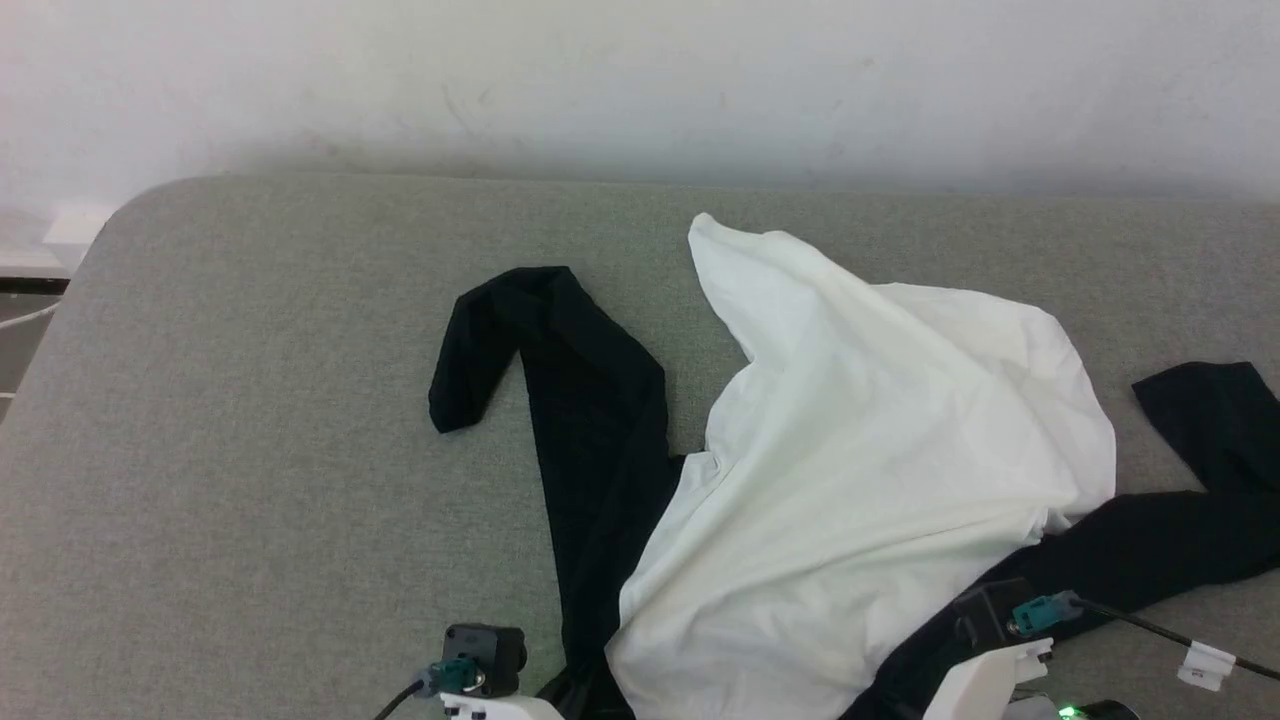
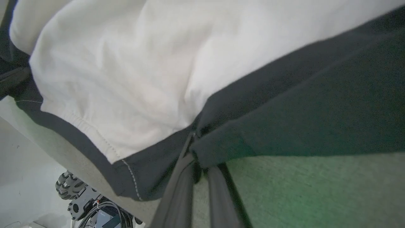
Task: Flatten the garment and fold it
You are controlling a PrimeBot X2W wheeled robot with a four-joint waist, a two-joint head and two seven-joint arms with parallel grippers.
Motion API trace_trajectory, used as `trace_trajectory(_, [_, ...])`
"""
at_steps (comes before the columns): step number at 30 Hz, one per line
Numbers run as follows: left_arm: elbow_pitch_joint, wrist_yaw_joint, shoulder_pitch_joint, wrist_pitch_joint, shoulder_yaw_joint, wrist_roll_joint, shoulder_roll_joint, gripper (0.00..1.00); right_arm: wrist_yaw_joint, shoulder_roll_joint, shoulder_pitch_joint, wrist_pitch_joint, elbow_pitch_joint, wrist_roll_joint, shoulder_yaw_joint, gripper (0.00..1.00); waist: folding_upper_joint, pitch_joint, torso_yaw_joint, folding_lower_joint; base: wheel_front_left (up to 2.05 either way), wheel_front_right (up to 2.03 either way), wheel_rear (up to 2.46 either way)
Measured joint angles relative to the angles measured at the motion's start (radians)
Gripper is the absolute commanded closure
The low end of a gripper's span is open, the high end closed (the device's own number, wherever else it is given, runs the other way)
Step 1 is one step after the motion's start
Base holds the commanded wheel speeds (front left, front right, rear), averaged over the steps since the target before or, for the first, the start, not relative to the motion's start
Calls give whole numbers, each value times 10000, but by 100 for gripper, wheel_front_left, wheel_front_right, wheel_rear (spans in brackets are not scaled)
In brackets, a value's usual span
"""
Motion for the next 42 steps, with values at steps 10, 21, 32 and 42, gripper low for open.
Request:
trace_trajectory(10, [-625,-69,1,-90,155,-36,347,100,-75,-439,738,-198,-2215,500,-385,100,0,-386,-403,1,0,0,0])
trace_trajectory(21, [-3490,-69,-562,291,744,-401,798,100,-81,-1419,499,-679,-5208,1708,-535,100,0,-852,-926,0,0,0,0])
trace_trajectory(32, [-6399,-52,-4094,1534,1975,-834,1114,100,-79,-2330,-3277,-1776,-6435,2481,-1151,100,0,-1312,-1234,0,0,0,0])
trace_trajectory(42, [-5718,-84,-7197,2044,2681,-1126,1179,100,-75,-2754,-6861,-2075,-5306,2732,-727,100,0,-1407,-1440,0,0,0,0])
